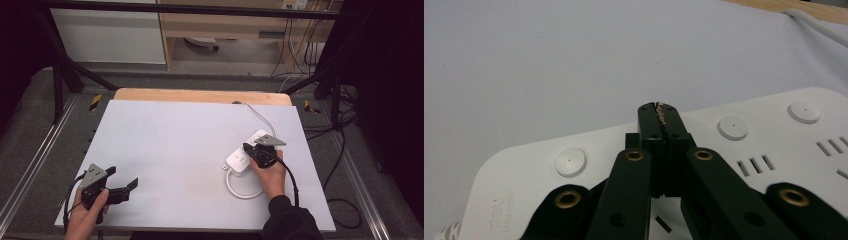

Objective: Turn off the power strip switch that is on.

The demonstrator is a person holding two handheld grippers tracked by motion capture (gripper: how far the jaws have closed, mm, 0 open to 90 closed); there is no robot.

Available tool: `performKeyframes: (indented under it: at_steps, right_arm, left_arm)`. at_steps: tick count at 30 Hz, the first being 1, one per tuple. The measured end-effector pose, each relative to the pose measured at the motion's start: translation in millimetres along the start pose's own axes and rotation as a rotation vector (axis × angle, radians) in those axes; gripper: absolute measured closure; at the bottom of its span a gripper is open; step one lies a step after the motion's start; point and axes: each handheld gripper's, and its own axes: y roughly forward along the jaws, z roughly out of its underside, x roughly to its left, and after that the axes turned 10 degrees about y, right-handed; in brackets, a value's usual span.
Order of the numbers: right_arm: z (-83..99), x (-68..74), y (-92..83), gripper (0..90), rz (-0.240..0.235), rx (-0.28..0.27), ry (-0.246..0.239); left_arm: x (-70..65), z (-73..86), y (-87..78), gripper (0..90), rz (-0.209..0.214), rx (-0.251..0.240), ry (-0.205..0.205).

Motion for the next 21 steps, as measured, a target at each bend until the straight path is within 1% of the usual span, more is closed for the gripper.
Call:
performKeyframes:
  at_steps: [21]
  right_arm:
    - [0.0, 0.0, -0.3, 90.0, -0.001, -0.001, 0.003]
  left_arm:
    - [0.0, 0.2, 0.4, 6.2, 0.001, 0.000, -0.002]
